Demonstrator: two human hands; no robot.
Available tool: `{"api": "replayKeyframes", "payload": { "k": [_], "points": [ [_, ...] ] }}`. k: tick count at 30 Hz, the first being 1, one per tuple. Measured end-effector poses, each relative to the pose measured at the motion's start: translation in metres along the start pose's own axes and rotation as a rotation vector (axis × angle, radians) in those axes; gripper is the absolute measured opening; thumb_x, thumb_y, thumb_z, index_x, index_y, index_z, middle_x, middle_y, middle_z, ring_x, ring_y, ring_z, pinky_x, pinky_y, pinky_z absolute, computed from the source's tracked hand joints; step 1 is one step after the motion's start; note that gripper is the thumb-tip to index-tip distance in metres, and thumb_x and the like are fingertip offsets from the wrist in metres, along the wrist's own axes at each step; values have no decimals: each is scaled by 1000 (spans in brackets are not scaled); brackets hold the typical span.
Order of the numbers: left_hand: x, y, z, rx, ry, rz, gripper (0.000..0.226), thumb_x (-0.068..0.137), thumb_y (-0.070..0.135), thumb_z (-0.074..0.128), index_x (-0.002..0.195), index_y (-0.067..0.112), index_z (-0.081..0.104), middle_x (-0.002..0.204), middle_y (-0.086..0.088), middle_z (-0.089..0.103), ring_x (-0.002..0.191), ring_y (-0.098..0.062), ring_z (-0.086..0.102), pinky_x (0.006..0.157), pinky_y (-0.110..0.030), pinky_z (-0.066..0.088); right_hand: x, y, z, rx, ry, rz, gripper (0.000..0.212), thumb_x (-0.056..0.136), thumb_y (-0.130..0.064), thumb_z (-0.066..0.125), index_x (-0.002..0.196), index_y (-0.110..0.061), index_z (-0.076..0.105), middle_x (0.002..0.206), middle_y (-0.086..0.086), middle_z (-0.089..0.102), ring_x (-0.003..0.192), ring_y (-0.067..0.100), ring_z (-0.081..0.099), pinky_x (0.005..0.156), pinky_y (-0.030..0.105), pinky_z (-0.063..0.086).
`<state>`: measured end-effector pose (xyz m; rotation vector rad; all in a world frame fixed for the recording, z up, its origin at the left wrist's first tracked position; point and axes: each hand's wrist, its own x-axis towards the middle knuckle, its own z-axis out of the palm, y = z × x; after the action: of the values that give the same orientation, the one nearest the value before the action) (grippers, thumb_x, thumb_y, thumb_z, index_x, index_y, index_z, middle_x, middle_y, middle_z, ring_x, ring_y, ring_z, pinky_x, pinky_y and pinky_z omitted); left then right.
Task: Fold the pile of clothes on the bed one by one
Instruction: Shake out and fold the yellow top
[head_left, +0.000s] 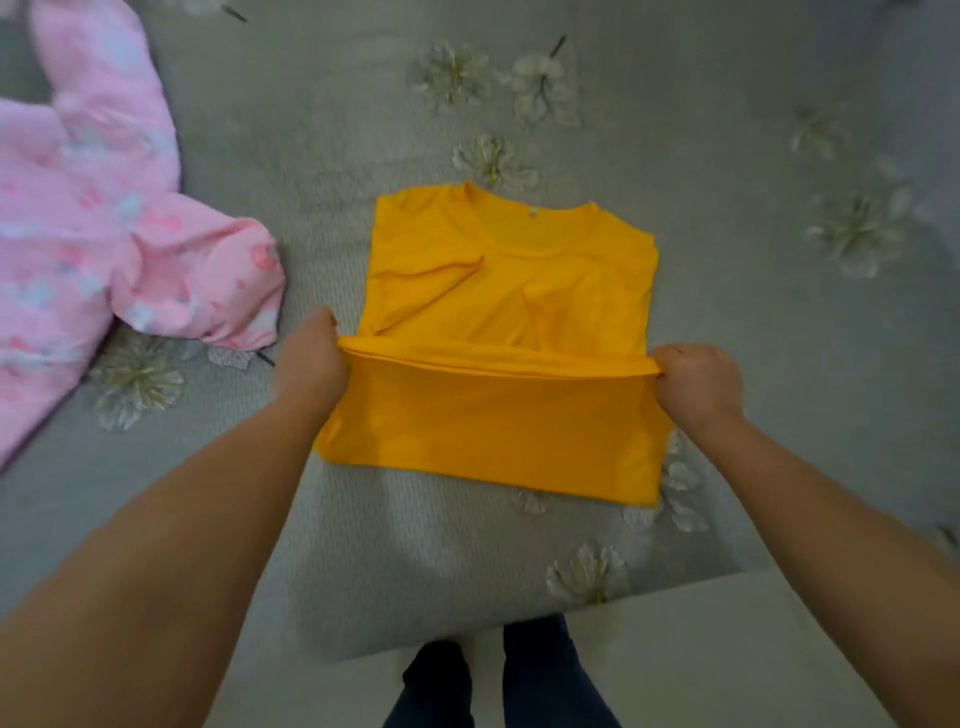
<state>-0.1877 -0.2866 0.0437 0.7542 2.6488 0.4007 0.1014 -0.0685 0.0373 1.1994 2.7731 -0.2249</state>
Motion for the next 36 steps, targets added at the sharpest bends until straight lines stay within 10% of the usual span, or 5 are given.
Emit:
{"api": "replayKeyframes", "payload": {
  "k": [10,18,23,28,36],
  "points": [
    [158,73,-4,344,-94,98,7,81,3,47,84,4,53,101,-24,58,96,-38,54,66,-33,32,161,38,-11,37,-208,199,18,82,-2,48,90,-1,64,99,23,64,92,36,58,75,34,40],
    [244,96,42,312,67,-59,35,89,3,40,124,-1,44,128,-26,45,121,-40,39,100,-47,29,236,57,33,121,-28,518,29,88,-9,47,112,6,54,118,28,52,111,41,47,94,45,34],
    [176,76,106,254,-78,263,48,90,20,34,133,-1,41,147,-21,27,139,-34,18,111,-48,9,189,53,77,234,18,512,44,92,-18,45,129,5,41,137,26,38,127,38,34,104,47,24],
    [112,86,141,263,-94,683,45,82,22,38,105,-7,63,120,-31,55,112,-52,49,87,-69,32,103,53,95,411,17,664,52,93,-22,50,131,11,37,134,30,40,125,41,37,106,49,28],
    [112,213,193,222,-302,1125,41,75,7,41,105,-6,64,112,-26,62,97,-45,61,77,-54,51,8,0,115,479,-113,930,36,83,-29,65,103,0,60,98,20,57,97,34,50,84,46,38]
  ]
}}
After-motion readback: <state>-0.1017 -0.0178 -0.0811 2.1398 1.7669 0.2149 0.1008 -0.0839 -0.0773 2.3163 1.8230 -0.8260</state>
